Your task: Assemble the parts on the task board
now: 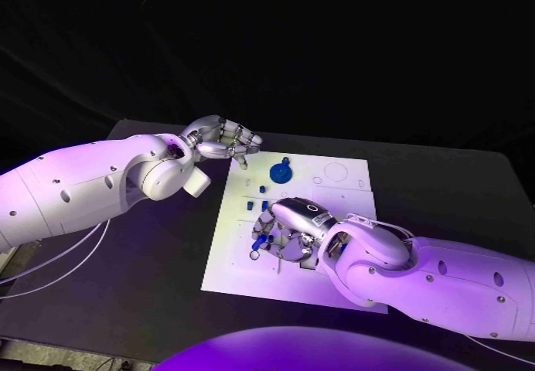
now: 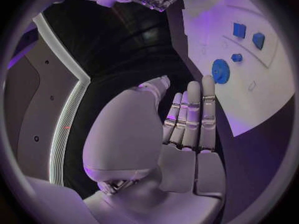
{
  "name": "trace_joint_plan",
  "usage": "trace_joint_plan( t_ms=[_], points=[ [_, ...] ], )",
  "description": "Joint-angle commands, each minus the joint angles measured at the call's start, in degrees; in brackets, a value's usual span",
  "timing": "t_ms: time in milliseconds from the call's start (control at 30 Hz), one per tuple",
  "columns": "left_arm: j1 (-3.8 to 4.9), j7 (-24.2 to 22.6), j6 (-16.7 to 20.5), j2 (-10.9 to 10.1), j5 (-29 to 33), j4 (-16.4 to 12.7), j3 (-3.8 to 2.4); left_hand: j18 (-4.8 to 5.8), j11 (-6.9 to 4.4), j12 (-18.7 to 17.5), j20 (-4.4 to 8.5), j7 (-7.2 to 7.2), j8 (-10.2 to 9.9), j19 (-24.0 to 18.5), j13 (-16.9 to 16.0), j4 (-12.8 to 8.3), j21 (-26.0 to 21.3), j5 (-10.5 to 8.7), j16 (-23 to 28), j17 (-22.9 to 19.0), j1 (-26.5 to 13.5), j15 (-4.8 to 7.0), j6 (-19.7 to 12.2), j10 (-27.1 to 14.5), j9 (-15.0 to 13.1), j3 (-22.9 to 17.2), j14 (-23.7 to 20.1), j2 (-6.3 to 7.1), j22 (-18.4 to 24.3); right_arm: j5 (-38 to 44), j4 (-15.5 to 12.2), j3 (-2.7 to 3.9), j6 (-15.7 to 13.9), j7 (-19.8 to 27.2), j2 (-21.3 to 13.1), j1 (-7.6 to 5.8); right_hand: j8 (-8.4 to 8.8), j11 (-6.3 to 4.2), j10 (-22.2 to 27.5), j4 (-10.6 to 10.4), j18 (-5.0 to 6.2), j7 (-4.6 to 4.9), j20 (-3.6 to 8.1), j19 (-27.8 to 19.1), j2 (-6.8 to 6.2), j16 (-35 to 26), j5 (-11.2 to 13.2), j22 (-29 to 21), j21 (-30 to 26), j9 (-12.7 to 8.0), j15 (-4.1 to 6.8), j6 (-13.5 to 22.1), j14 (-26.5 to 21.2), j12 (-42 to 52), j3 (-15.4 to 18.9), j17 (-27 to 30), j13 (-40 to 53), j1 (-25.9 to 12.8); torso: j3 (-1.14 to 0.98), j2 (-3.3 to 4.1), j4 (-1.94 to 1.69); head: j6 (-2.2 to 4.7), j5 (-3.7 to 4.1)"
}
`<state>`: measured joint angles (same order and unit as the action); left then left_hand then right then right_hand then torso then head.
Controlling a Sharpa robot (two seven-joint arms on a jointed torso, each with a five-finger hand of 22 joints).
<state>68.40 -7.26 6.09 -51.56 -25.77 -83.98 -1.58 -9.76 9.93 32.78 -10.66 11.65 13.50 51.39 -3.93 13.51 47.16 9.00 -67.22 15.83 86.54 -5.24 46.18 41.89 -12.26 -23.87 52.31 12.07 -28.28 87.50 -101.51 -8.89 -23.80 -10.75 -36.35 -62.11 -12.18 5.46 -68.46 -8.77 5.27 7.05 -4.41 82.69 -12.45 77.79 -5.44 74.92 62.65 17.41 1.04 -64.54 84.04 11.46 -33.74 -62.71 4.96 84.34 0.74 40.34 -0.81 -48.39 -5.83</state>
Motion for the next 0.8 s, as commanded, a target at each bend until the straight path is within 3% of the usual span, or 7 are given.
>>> trace_joint_plan(
  t_ms=[33, 800],
  points=[
    [0.05, -0.8, -0.5, 0.2, 0.1, -0.1, -0.04, -0.77, 0.07, 0.2, -0.16, 1.95, 0.1, 0.1, 0.0, -0.3, -0.3, 0.09, 0.2, -0.1, -0.4, -0.36, -0.4, -0.4, 0.1, -0.1, -0.1, 0.09, 0.1, 3.5, 0.6, -0.08, 3.7, 0.0, 0.5, 0.40, -0.16, -2.44, -2.7, 0.3, -0.43, -0.01, 0.14, 0.2, 0.57, -0.3, -0.3, 6.0, -0.2, 0.0, 0.46, 0.0, 0.5, -0.2, -0.1, 0.1, 0.0, 0.1, -0.05, 0.05, -0.02, -0.28, -0.41],
    [0.05, -0.6, -0.8, 0.2, 0.1, -0.1, -0.03, -0.77, 0.07, 0.4, -0.17, 1.93, 0.2, 0.1, 0.0, -0.4, -0.4, 0.08, 0.2, -0.1, -0.5, -0.36, -0.4, -0.5, 0.1, -0.1, -0.1, 0.08, 0.1, 6.2, 2.1, -0.18, 4.8, -1.9, 1.9, 1.63, -0.25, -2.41, -2.7, 0.6, -0.49, 0.03, 0.13, 0.3, 0.66, -0.2, -0.3, 6.2, 0.1, 0.1, 0.43, 0.1, 0.6, -0.3, -0.2, -0.2, 0.1, -0.1, 0.06, 0.04, -0.05, -0.87, -0.79]
  ],
)
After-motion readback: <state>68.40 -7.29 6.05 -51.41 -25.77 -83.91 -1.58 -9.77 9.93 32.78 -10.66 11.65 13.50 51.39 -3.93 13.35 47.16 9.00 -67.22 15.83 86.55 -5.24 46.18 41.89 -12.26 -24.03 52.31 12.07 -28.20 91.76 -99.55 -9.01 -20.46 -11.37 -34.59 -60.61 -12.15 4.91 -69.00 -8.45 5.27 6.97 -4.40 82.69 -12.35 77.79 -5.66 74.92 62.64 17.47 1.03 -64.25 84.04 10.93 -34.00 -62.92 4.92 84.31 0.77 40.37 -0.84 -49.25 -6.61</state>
